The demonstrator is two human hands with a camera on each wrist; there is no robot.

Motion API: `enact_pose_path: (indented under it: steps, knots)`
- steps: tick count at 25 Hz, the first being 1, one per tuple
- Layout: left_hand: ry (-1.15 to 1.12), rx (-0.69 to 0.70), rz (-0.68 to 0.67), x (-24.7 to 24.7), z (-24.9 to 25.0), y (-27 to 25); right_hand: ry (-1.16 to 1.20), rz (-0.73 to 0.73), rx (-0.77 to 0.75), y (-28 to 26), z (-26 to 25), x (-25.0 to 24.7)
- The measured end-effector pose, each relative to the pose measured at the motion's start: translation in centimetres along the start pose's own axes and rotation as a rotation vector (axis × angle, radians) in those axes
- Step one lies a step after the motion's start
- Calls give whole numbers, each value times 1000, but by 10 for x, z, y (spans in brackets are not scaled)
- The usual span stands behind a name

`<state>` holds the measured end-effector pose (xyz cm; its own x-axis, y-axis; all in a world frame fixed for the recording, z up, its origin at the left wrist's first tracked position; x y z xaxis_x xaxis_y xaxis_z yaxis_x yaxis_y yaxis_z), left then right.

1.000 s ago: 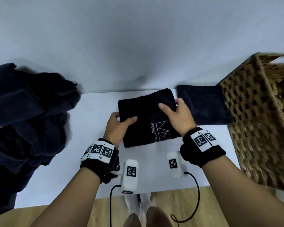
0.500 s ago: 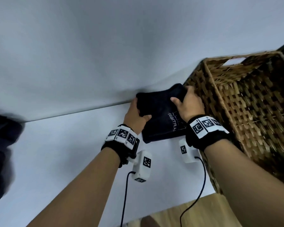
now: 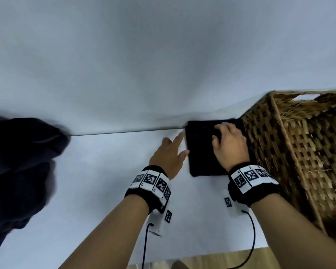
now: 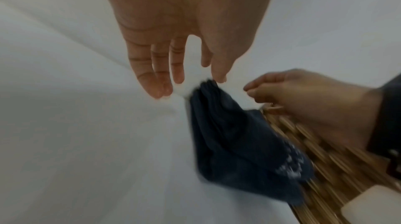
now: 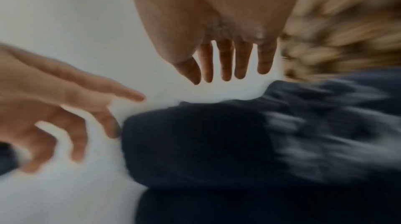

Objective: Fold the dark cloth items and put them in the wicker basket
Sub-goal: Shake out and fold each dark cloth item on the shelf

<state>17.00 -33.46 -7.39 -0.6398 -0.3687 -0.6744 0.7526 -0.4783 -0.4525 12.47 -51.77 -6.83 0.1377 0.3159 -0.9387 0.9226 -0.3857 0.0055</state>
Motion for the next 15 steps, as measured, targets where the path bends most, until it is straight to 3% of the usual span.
enact_pose_path:
  steps: [3, 6, 9, 13, 15]
  knots:
    - [4, -73, 114, -45, -39, -37, 271, -28, -195, -13, -99, -2]
    - [98, -204, 270, -107, -100, -89, 420, -259, -408, -37, -219, 20]
    - [233, -318, 442, -165, -164, -137, 446, -392, -552, -53, -314, 49]
    - [437, -180, 679, -206, -205, -170, 420, -426, -553, -53, -390, 80]
    - [506, -128, 788, -219, -213, -182, 532, -397, -499, -52, -413, 87]
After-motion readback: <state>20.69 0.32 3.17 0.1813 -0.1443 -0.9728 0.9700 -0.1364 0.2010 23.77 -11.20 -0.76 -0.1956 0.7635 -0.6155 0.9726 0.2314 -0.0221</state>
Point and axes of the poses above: each hand's wrist, its own y-axis towards the middle knuckle, its own x-axis out of the palm, z = x × y, the point moved 1 cm from there along y, towards the middle knuckle, and after that the axes turned 2 degrees about -x, right-handed, at the moved point
